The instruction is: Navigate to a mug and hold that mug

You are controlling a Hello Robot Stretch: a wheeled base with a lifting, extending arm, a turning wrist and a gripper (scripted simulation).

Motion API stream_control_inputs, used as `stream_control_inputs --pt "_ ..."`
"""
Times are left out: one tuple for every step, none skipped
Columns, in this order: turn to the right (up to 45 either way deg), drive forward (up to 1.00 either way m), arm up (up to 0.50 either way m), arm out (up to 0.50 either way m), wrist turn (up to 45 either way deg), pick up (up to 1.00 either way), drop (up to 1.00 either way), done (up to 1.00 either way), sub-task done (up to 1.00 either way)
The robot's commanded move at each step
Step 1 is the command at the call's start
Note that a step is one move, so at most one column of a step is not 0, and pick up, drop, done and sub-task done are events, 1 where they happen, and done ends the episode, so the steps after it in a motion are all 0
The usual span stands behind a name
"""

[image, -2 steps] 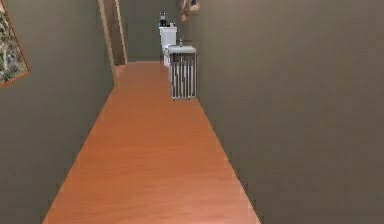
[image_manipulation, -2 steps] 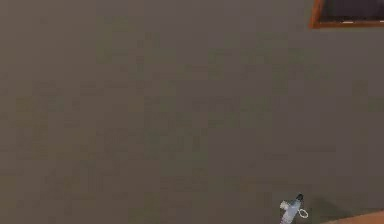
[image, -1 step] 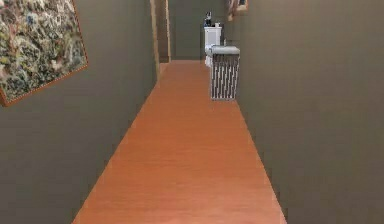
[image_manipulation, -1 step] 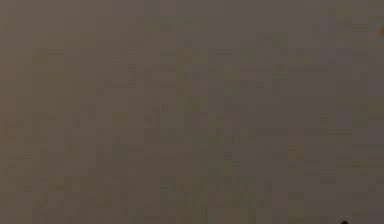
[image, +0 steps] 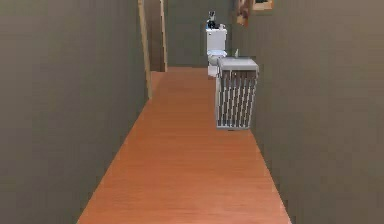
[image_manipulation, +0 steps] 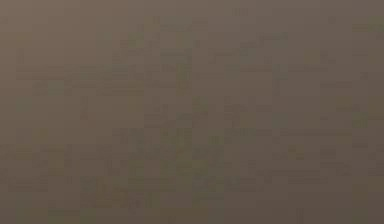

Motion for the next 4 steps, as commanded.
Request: stream_control_inputs --pt "0.0 1.00 0.00 0.00 0.0 0.00 0.00 0.00 0.00" --pt "-3.0 0.00 0.00 0.00 0.0 0.00 0.00 0.00 0.00" --pt "-9.0 0.00 0.00 0.00 0.0 0.00 0.00 0.00 0.00" --pt "0.0 1.00 0.00 0.00 0.0 0.00 0.00 0.00 0.00"
